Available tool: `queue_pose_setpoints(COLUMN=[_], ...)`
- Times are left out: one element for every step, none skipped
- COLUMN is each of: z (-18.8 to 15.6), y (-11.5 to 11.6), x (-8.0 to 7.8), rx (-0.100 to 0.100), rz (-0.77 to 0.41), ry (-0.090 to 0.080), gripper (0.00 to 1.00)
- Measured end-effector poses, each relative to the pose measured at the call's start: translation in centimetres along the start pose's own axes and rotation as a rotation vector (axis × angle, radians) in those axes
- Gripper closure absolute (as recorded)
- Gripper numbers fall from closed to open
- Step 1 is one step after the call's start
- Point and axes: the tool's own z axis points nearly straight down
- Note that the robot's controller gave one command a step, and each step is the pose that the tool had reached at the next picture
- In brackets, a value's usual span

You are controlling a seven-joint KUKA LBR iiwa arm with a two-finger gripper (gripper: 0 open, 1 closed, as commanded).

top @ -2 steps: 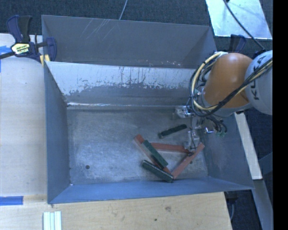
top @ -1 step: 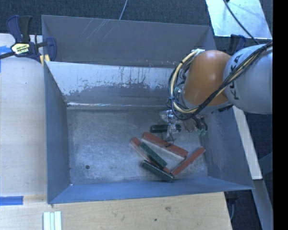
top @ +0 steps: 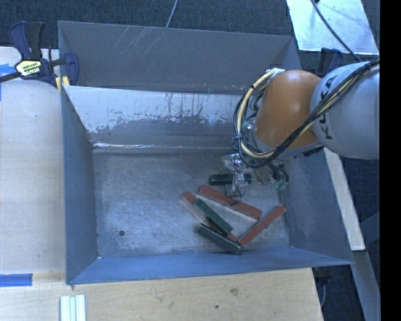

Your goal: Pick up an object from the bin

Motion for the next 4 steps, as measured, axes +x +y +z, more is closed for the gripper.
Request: queue_pose_setpoints(z=[-0.2,-1.3,-2.5,-3.4], y=[0.0,0.0,0.0,0.0], x=[0.1,0.2,0.1,0.0], rx=[-0.001,-0.002,-0.002,-0.002], rz=[0.001,0.001,0.001,0.001], ry=[0.002,0.007,0.004,0.002], gripper=[1.0,1.0,1.0,1.0])
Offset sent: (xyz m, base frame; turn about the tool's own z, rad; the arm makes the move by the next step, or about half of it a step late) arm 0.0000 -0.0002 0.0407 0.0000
